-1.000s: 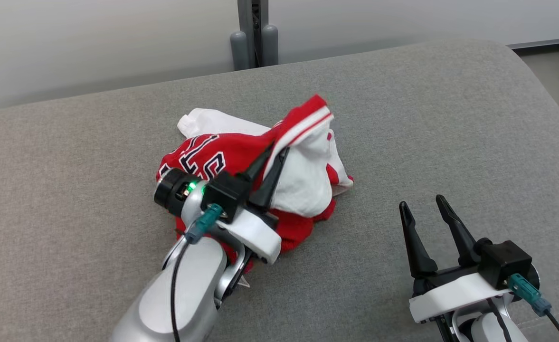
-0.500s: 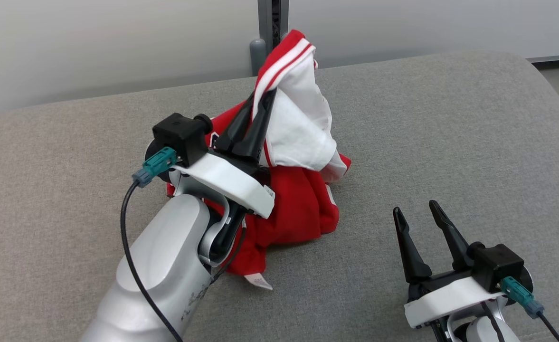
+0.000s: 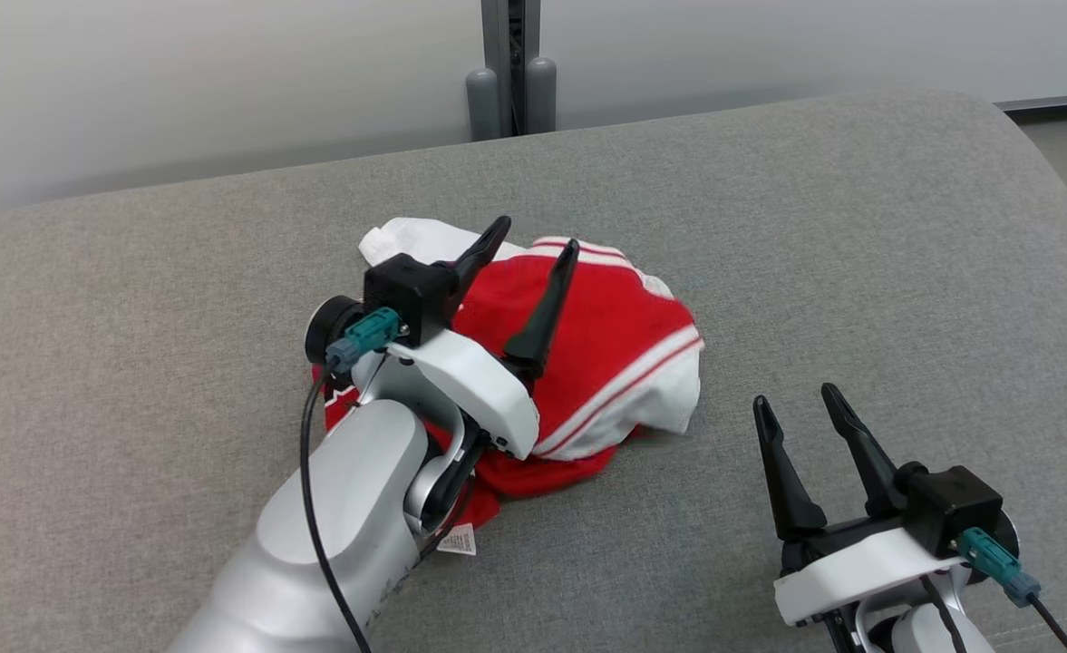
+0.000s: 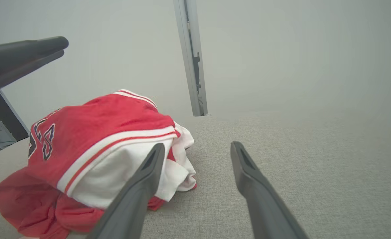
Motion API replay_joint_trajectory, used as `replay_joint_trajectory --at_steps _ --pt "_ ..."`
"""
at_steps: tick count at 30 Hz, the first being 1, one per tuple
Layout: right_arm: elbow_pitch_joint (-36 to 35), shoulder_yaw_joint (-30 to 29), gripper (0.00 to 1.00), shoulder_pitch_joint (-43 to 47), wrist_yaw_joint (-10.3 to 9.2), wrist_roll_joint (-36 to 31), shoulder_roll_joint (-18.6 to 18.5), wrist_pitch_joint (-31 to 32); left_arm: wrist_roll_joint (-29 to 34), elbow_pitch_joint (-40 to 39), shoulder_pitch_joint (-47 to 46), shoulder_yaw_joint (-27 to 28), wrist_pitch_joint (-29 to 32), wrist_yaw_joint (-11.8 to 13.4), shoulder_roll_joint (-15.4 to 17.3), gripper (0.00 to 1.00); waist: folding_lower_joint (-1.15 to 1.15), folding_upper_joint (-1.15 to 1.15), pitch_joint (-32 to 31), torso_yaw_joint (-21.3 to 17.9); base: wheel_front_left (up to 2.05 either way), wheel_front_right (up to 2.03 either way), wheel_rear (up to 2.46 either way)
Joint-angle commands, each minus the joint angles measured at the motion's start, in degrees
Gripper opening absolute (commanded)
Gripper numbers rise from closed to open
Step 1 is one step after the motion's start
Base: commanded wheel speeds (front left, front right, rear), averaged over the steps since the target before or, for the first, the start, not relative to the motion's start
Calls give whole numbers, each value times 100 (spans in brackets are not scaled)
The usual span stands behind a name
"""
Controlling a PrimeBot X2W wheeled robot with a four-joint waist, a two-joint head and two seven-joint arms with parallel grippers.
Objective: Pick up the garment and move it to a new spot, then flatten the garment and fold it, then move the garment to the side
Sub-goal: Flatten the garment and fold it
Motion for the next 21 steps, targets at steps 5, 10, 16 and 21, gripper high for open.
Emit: replay_joint_trajectory --at_steps 5,10,16,21 --pt "2 -5 100 -81 11 84 -35 -26 642 -50 -223 -481 -159 -34 126 100 0 0 47 -9 0 0 0" --pt "-8 -51 100 -79 11 128 -35 -26 1523 -137 -33 -1345 -176 7 294 100 0 0 112 -18 0 0 0" --pt "9 -29 100 -124 11 139 -35 -26 2132 227 -31 -1960 25 167 297 100 0 0 182 -59 0 0 0" --pt "0 -26 100 -188 11 145 -35 -26 2342 639 -158 -2194 50 258 225 100 0 0 238 -126 0 0 0"
